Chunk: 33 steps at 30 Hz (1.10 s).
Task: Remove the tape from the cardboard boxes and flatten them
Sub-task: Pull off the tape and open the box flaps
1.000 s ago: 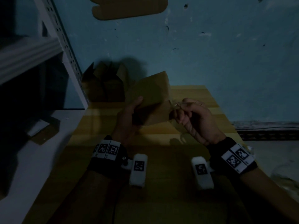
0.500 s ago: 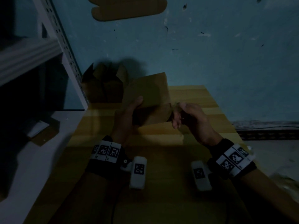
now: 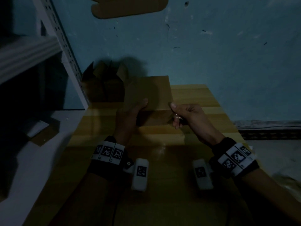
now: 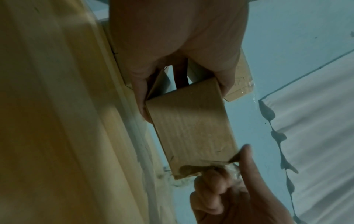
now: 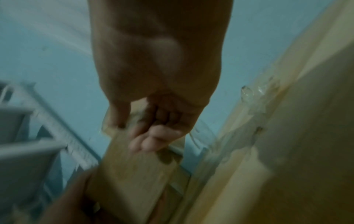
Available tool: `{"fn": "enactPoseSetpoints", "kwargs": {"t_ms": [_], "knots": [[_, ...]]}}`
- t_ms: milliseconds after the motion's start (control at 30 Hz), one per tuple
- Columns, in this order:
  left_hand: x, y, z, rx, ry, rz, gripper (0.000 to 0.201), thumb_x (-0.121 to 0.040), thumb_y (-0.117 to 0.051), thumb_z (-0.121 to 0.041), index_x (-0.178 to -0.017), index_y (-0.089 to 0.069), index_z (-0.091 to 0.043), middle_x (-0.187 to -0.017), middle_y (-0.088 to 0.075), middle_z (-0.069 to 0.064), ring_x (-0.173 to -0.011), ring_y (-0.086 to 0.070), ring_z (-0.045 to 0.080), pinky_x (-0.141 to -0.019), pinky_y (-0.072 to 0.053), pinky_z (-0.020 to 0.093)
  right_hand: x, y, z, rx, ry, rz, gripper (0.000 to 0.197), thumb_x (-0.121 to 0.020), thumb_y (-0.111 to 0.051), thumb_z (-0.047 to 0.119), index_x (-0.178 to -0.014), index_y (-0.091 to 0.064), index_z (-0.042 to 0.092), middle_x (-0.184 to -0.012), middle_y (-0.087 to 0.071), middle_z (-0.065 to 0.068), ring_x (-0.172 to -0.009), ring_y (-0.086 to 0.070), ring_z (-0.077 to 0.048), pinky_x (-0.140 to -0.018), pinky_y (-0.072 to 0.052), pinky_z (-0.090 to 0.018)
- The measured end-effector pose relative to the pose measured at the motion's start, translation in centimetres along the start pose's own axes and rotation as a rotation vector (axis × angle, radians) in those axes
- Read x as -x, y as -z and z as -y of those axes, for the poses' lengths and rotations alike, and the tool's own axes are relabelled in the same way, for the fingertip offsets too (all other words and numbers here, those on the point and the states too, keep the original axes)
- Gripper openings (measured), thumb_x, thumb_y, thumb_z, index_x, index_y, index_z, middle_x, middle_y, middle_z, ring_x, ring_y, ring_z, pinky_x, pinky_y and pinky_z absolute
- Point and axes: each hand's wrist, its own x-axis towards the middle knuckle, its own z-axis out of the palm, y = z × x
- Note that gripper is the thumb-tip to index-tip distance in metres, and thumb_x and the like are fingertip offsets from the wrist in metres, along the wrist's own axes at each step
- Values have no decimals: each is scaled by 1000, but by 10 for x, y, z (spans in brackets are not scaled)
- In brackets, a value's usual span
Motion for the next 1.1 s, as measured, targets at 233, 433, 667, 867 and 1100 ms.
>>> {"fn": "enactPoseSetpoints", "kwargs": {"t_ms": [233, 433, 667, 867, 1100], "knots": [[4, 2, -6, 120, 131, 94, 62, -70, -76, -44, -124, -64, -17, -118, -72, 8, -105, -69, 28, -82, -59, 44, -2, 3, 2, -228, 75, 63, 30, -93, -62, 21, -66, -61, 8, -61, -64, -7, -56, -54, -13, -63, -46, -25], [2, 5, -7, 180, 211, 164, 54, -89, -62, -42, -130, -61, -7, -110, -70, 10, -88, -68, 23, -60, -54, 30, -1, 7, 0, -361, 86, 102, 34, -94, -57, 6, -61, -60, 10, -59, -61, -10, -56, -53, -18, -73, -52, -29], [2, 5, -7, 303, 272, 327, 39, -95, -50, -40, -112, -65, -8, -91, -72, 8, -78, -68, 22, -63, -54, 31, 4, 7, 4, -512, 105, 118, 35, -99, -46, -2, -65, -55, 3, -57, -60, -8, -55, -57, -13, -72, -53, -25], [9, 1, -2, 433, 352, 350, 49, -85, -57, -46, -107, -71, -4, -112, -56, 25, -101, -44, 32, -76, -38, 35, 0, 6, 10, -854, 111, 163, 30, -87, -60, 7, -66, -38, 11, -62, -34, -8, -69, -40, -21, -77, -48, -30], [0, 2, -5, 402, 341, 227, 60, -79, -62, -46, -122, -62, -4, -133, -56, 24, -105, -59, 41, -83, -49, 45, 1, 8, 12, -755, 82, 176, 35, -98, -48, 24, -70, -52, 5, -64, -50, -11, -73, -52, -26, -80, -50, -34]]}}
